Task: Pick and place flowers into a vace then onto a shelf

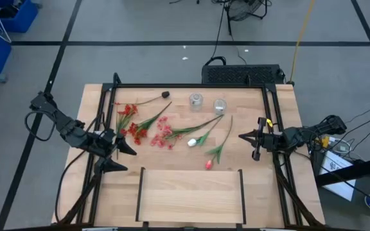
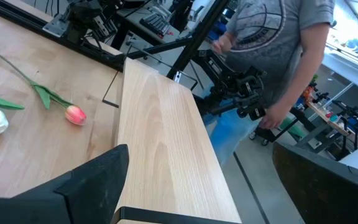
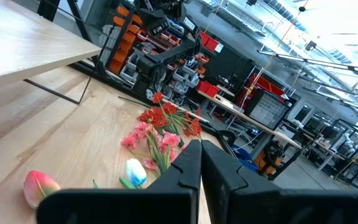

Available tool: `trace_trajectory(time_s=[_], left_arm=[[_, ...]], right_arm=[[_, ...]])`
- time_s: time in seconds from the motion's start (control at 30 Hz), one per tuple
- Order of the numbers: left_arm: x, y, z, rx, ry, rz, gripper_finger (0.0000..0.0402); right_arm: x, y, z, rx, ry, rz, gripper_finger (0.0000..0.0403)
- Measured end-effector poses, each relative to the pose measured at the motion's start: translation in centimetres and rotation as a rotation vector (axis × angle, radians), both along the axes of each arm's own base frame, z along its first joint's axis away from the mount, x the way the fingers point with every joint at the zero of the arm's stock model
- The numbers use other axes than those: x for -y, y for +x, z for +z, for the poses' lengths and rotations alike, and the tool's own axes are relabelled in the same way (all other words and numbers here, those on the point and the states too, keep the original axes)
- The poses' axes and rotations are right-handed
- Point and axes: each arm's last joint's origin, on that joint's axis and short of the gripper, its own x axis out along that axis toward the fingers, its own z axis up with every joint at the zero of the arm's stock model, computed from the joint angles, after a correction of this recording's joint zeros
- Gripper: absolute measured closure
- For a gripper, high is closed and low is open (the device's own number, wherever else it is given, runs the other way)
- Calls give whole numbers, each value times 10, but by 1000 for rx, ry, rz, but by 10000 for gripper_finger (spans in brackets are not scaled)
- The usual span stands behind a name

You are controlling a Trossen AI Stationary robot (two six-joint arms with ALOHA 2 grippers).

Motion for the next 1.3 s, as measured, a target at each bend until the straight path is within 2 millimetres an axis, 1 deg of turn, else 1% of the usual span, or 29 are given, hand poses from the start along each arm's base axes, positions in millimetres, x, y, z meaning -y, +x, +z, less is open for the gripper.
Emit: trace_trajectory(time_s=[0.8,0.83,0.9,0.97,1.03,1.13,1.17,1.23,1.3], left_arm=[[0,0,0,1,4,-1,2],[0,0,0,10,24,-3,2],[-1,0,0,50,122,-2,2],[-2,2,5,122,199,65,2],[-5,5,13,208,249,207,2],[-11,8,27,303,263,433,2],[-14,8,31,326,255,503,2],[-18,7,38,355,227,613,2],[-21,5,42,370,184,679,2]], right_arm=[[0,0,0,0,0,0,399],[0,0,0,1,-9,-1,398],[1,0,2,6,-93,-16,399],[1,0,5,29,-147,-17,399],[1,-1,9,74,-144,-2,399],[1,-2,18,166,-115,3,399],[1,-3,22,216,-59,27,399],[0,-6,30,322,128,121,399],[1,-10,39,435,306,147,399]])
